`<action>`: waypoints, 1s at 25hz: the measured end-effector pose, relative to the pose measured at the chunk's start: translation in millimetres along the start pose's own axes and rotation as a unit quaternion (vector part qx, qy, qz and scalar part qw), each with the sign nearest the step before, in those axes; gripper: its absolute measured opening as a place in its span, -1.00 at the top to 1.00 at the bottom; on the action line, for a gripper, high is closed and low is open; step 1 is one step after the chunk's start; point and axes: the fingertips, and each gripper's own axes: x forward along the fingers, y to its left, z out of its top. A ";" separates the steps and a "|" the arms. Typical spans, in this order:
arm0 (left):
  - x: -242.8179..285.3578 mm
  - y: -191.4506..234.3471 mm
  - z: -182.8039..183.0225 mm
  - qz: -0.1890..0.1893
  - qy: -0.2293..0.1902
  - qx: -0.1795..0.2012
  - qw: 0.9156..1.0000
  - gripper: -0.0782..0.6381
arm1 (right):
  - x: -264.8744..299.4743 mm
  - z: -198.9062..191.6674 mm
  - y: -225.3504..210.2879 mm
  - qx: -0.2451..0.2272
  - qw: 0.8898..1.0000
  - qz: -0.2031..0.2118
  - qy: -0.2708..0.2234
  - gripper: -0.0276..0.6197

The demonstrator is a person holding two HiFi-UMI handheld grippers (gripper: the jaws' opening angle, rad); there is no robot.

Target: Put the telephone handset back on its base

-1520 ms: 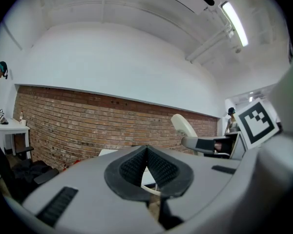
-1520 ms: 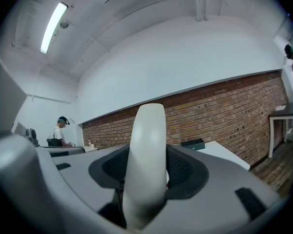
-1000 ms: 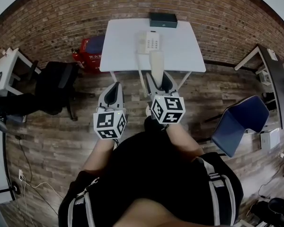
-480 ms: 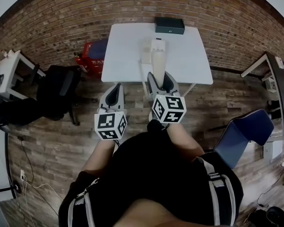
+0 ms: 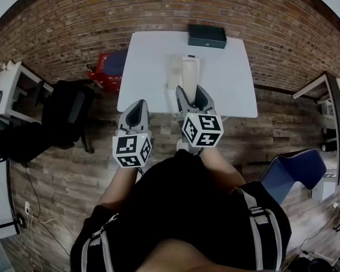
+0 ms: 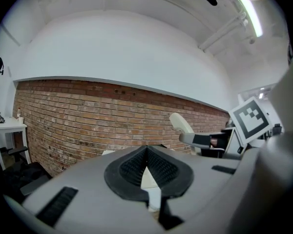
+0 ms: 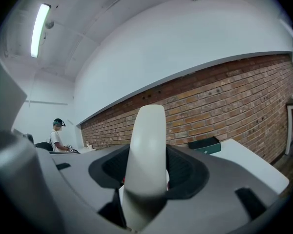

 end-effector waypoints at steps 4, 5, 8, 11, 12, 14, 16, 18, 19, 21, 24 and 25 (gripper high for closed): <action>39.0 -2.6 -0.2 0.004 0.012 -0.003 1.000 0.79 | 27.5 2.1 -26.9 0.011 1.000 0.004 0.012 0.28; 48.8 -3.1 0.2 0.005 0.015 -0.003 1.000 0.79 | 34.3 1.9 -33.8 0.014 1.000 0.005 0.016 0.28; 78.3 -4.3 4.0 0.009 0.022 -0.002 1.000 0.79 | 55.1 2.6 -53.3 0.019 0.999 0.009 0.027 0.28; 106.6 -6.8 7.7 0.013 0.029 0.000 0.999 0.79 | 75.2 5.0 -73.2 0.027 0.999 0.014 0.035 0.28; 115.6 -7.9 9.1 0.015 0.030 0.000 0.999 0.79 | 81.8 6.5 -79.4 0.029 0.999 0.017 0.037 0.28; 132.2 -8.7 12.1 0.020 0.031 0.000 0.999 0.79 | 94.8 10.1 -88.9 0.031 0.998 0.024 0.040 0.28; 145.5 -7.2 14.1 0.026 0.032 0.000 0.999 0.79 | 106.8 12.2 -94.4 0.032 0.998 0.033 0.043 0.28; 156.5 -4.6 15.3 0.032 0.035 -0.001 0.999 0.79 | 116.7 12.8 -97.6 0.033 0.998 0.040 0.048 0.28; 161.4 -3.1 15.9 0.033 0.037 -0.001 0.999 0.79 | 121.3 12.9 -98.8 0.033 0.997 0.042 0.050 0.28; 169.9 0.4 17.0 0.036 0.040 -0.001 0.999 0.79 | 129.6 11.8 -100.6 0.036 0.997 0.045 0.055 0.28; 180.1 7.3 15.8 0.038 0.044 -0.005 0.998 0.79 | 139.5 6.4 -101.9 0.036 0.996 0.047 0.065 0.28; 183.4 10.0 15.3 0.038 0.046 -0.006 0.998 0.79 | 142.7 4.6 -102.5 0.035 0.996 0.046 0.069 0.28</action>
